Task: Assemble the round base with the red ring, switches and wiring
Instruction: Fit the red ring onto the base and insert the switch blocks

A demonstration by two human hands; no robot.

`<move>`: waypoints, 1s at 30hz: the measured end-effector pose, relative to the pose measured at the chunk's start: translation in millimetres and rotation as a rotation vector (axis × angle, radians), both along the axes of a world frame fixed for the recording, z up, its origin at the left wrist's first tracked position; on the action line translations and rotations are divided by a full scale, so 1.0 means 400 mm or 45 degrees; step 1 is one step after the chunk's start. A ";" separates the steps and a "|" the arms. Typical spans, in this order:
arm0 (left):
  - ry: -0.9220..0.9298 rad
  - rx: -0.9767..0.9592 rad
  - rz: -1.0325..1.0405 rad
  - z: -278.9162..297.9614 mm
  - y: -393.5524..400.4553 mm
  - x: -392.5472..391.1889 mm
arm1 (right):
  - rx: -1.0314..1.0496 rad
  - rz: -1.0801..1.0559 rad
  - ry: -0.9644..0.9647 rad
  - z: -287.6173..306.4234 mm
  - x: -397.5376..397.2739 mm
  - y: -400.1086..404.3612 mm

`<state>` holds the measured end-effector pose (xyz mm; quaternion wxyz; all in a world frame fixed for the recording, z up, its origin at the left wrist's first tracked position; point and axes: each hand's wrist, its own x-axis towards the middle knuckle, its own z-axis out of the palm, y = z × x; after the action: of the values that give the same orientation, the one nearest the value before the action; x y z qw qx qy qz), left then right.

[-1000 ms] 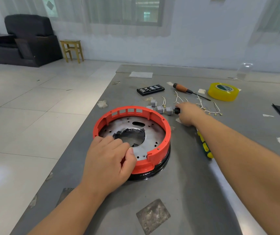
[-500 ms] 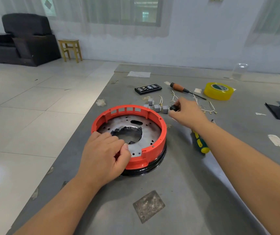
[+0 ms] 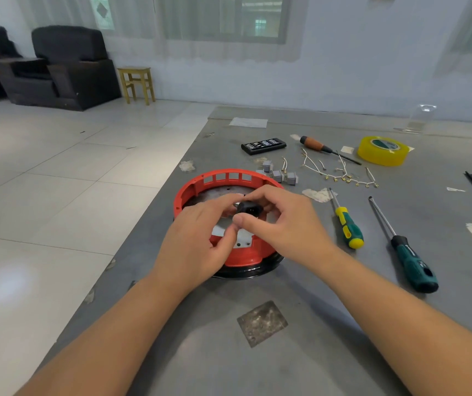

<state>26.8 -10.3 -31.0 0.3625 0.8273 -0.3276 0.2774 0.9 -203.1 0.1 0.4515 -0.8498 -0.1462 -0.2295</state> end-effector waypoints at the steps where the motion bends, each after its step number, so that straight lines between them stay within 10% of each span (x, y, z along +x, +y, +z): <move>1: -0.014 0.004 -0.004 -0.001 0.000 0.000 | 0.014 0.003 0.007 -0.004 0.000 0.000; 30: 0.050 0.031 -0.102 0.004 0.027 0.006 | 0.015 0.090 0.180 0.007 -0.009 -0.032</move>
<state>29.3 0.6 -29.5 0.3695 0.8232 -0.3566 0.2422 -2.6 -216.0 2.8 0.4735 -0.8555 -0.1425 -0.1537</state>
